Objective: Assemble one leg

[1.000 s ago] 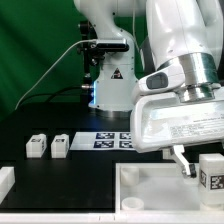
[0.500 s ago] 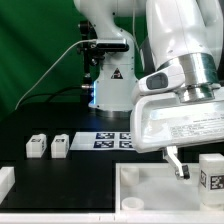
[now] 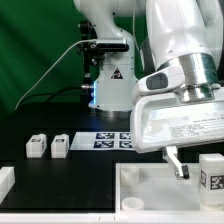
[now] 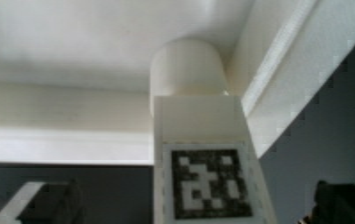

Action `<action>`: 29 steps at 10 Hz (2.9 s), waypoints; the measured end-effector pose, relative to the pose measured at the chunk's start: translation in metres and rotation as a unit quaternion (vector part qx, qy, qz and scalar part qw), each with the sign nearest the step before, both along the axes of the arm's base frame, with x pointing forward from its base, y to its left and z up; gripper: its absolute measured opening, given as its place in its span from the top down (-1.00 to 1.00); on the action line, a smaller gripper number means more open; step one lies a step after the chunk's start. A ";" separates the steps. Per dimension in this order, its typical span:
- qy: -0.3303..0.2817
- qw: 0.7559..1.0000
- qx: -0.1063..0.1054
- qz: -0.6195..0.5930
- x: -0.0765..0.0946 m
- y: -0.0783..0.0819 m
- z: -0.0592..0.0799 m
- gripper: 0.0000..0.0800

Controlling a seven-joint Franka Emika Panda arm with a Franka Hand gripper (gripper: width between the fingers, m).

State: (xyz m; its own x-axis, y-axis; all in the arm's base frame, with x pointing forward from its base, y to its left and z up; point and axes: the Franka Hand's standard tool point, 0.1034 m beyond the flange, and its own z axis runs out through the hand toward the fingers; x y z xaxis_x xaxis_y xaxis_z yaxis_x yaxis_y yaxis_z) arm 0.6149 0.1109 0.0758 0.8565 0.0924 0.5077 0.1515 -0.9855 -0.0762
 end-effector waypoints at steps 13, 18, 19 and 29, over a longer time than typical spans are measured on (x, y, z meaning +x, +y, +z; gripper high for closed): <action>0.230 0.973 0.023 0.001 0.015 0.001 0.002 0.26; 0.260 0.937 0.091 -0.216 0.018 -0.002 0.005 0.26; 0.277 0.895 0.117 -0.328 0.018 -0.001 0.004 0.26; 0.314 0.807 0.156 -0.476 0.013 0.015 -0.003 -0.52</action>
Offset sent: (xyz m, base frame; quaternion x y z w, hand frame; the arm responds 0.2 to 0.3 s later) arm 0.0184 -0.0135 -0.0040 -0.0017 -0.0976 0.0310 0.9947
